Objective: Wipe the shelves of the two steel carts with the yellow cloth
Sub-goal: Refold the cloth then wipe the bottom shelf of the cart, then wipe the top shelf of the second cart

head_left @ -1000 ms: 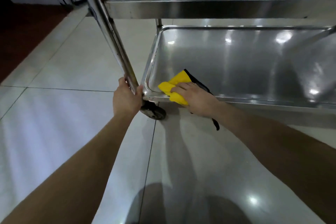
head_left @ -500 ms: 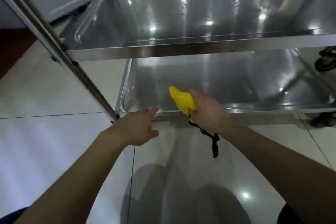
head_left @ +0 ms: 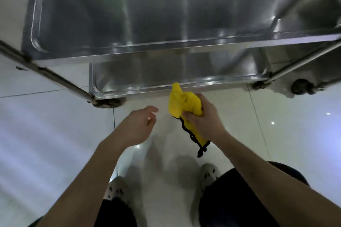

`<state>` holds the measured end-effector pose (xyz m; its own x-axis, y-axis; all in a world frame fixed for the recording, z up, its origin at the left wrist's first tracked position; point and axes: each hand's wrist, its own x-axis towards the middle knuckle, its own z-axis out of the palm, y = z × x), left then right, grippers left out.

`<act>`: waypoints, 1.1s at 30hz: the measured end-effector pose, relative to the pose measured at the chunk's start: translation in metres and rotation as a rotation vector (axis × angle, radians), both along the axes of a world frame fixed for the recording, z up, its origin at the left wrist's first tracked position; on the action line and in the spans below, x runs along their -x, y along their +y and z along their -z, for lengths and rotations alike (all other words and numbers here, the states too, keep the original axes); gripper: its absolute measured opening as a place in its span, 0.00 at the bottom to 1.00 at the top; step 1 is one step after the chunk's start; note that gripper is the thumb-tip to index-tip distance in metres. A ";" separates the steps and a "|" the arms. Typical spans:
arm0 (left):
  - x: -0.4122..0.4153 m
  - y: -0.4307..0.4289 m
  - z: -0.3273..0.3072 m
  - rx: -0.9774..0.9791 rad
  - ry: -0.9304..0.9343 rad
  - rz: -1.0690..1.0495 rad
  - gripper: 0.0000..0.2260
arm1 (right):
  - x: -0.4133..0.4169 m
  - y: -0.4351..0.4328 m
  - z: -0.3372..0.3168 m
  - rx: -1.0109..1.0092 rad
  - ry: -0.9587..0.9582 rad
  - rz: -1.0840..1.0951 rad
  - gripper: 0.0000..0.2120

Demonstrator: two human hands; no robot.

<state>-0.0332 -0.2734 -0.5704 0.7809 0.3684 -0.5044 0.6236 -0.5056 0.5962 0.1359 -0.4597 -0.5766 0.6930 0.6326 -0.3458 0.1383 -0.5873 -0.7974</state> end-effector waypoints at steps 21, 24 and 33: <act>-0.079 -0.100 -0.502 0.278 -0.244 -0.271 0.12 | -0.091 -0.118 -0.462 -0.052 0.186 -0.300 0.28; -0.088 -0.126 -0.538 0.196 -0.318 -0.278 0.07 | -0.095 -0.139 -0.473 -0.104 0.148 -0.286 0.32; -0.082 -0.224 -0.609 0.166 -0.404 -0.224 0.09 | -0.083 -0.206 -0.485 -0.085 -0.087 -0.304 0.22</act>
